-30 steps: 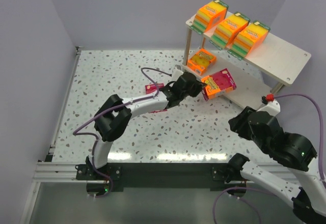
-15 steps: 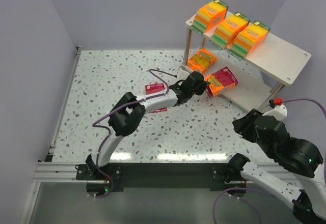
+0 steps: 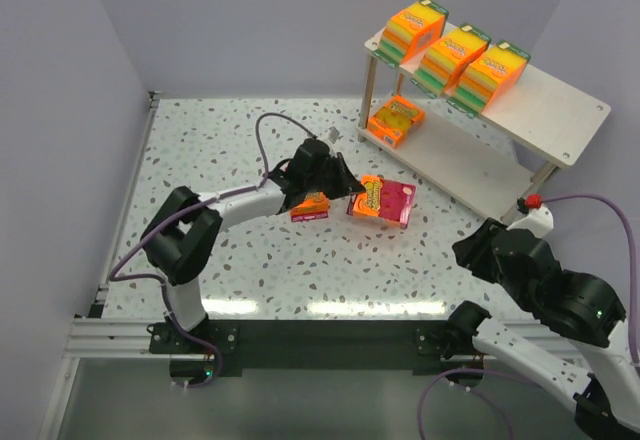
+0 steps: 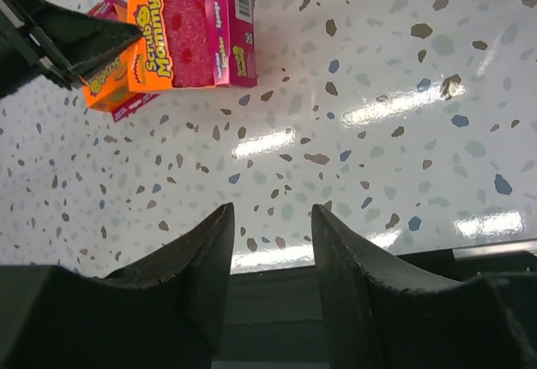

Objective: Place and organize the cleaning sponges onto the shelf

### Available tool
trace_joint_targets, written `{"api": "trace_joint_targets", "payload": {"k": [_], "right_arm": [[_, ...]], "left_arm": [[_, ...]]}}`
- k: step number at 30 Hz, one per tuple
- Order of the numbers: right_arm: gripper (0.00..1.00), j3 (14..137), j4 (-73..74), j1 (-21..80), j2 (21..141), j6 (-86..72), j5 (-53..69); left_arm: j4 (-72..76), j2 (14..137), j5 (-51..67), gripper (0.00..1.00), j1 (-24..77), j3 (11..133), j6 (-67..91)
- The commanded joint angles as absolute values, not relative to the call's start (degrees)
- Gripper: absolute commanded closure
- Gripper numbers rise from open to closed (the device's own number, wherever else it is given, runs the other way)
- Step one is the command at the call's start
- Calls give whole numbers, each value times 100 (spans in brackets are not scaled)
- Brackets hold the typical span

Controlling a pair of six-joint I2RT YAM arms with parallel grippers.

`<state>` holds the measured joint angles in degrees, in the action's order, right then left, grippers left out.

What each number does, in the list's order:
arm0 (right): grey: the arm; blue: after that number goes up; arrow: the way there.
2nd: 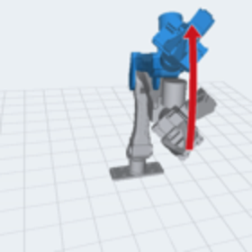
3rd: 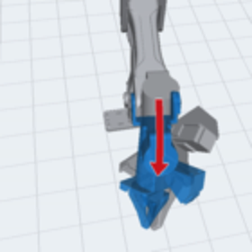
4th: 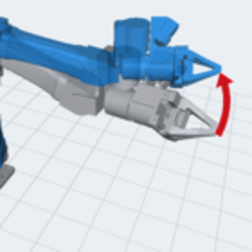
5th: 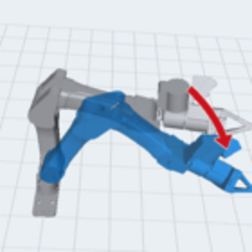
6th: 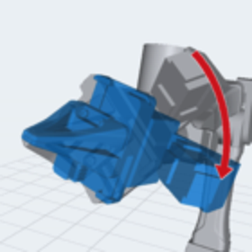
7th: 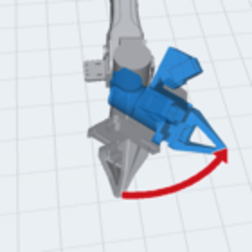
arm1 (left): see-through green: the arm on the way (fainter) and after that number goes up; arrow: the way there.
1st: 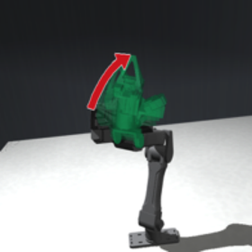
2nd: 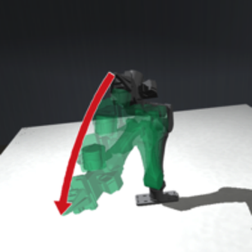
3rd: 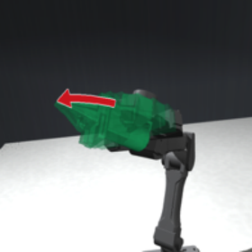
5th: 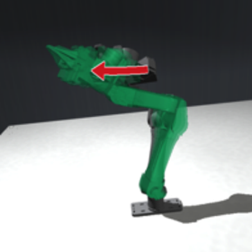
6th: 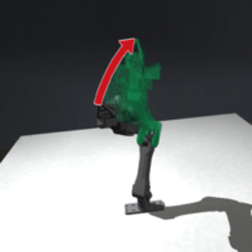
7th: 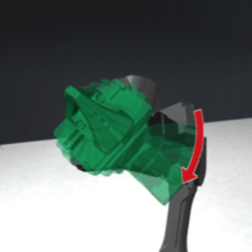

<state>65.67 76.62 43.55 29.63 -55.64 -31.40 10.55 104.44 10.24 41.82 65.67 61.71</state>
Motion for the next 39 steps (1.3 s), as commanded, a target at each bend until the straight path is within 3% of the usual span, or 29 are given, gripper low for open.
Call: {"api": "trace_joint_targets", "payload": {"k": [1, 10, 12, 13, 14, 16, 17, 18, 19, 24, 29, 33, 39], "right_arm": [[55, 6302, 7489, 4351, 2988, -5370, -2901], [54, 6074, 6979, 4359, 3225, -5115, -2567], [53, 6021, 6926, 4359, 3261, -5036, -2488], [52, 6012, 6874, 4351, 3313, -5019, -2461], [51, 6012, 6856, 4351, 3331, -4975, -2452], [48, 5994, 6803, 4359, 3401, -4931, -2443], [48, 5977, 6785, 4359, 3410, -4922, -2435], [47, 5968, 6750, 4351, 3436, -4904, -2426], [46, 5933, 6706, 4359, 3445, -4896, -2408], [43, 5871, 6645, 4351, 3516, -4904, -2426], [43, 5854, 6574, 4351, 3568, -4843, -2461], [43, 5854, 6522, 4351, 3595, -4773, -2435], [43, 5783, 6469, 4351, 3577, -4737, -2347]], "left_arm": [[-330, 10580, 2618, 100, 4175, 7328, 3321], [-3619, 11996, 2365, 100, 4166, 9516, -525], [-4130, 12224, 2417, 89, 4131, 10088, -1087], [-4209, 12260, 2339, 82, 4087, 10220, -1177], [-4262, 12269, 2225, 66, 4061, 10439, -1186], [-4228, 12138, 1751, 48, 4034, 10512, -959], [-3993, 12042, 1584, 16, 4034, 10373, -810], [-3842, 11806, 1208, 15, 4034, 10267, -417], [-3693, 11665, 1021, 0, 4034, 10144, -169], [-2349, 10121, 46, 0, 4235, 8581, 3101], [-1161, 9159, -507, 0, 5149, 6918, 5788], [-1580, 9140, -1217, 2, 5597, 6706, 7414], [-2232, 9184, -2442, 3, 5634, 6592, 8595]]}}
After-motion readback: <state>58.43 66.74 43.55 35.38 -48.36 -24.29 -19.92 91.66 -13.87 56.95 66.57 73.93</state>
